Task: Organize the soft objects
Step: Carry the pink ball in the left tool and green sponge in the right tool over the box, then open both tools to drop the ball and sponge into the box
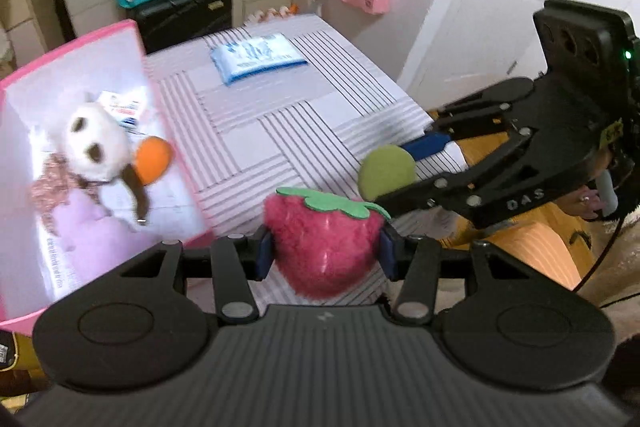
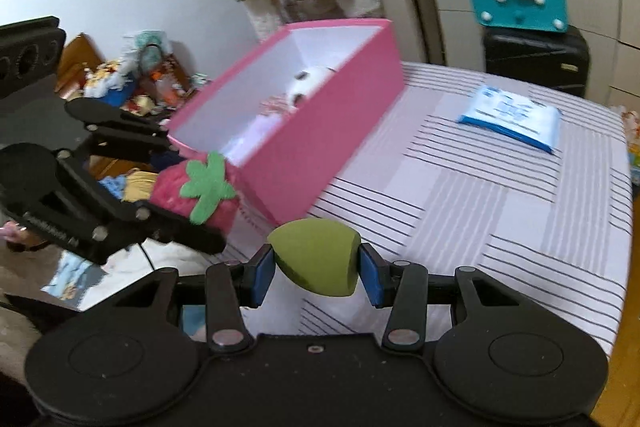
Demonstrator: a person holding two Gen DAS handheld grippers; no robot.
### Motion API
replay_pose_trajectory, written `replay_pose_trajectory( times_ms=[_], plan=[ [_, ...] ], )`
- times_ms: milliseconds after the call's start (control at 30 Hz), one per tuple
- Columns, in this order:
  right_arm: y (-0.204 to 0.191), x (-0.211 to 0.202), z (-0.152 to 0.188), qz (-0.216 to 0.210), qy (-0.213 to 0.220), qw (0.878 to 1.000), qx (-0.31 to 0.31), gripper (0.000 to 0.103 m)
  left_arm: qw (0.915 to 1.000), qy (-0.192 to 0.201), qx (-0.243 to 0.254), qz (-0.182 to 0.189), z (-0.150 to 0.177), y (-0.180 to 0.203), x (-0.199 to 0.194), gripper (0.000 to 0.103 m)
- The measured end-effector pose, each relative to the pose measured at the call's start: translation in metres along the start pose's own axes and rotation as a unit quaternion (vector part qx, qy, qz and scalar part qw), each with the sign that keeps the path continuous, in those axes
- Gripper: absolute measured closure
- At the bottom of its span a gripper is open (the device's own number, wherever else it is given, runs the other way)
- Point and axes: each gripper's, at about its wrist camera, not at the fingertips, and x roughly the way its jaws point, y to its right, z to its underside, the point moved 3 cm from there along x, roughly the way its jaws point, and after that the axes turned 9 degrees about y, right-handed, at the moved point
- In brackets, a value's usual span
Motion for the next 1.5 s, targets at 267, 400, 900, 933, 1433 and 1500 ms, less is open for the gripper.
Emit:
replay_pose_trajectory(
  times_ms=[267,400,900,933,1433,1500],
  plan=[
    [-0.041,0.015,-0.033,-0.024,0.016,0.999,-0.045,0.052,0.9962,0.080,-0.019,-0.030,-0.005,-0.038,-0.054,0.053],
    [-0.055,0.027,-0.052,-0.024,0.048,0.995,-0.080,0.052,0.9927,0.106,-0.017,-0.056,-0.011,-0.063,-0.063,0.053],
    [-0.076,0.117,-0.085,-0.001,0.014,0.974,-0.225,0.051,0.9895,0.055,-0.108,-0.078,-0.013,-0.163,0.014,0.052],
    [-0.079,0.122,-0.085,0.002,0.004,0.971,-0.238,0.051,0.9900,0.047,-0.108,-0.078,-0.012,-0.167,0.020,0.052],
    [-0.081,0.142,-0.086,0.030,-0.043,0.960,-0.276,0.040,0.9847,0.019,-0.151,-0.085,-0.009,-0.189,0.046,0.038],
    [-0.082,0.137,-0.089,0.034,-0.033,0.962,-0.271,0.039,0.9852,0.025,-0.144,-0.089,-0.009,-0.186,0.040,0.032]
  ],
)
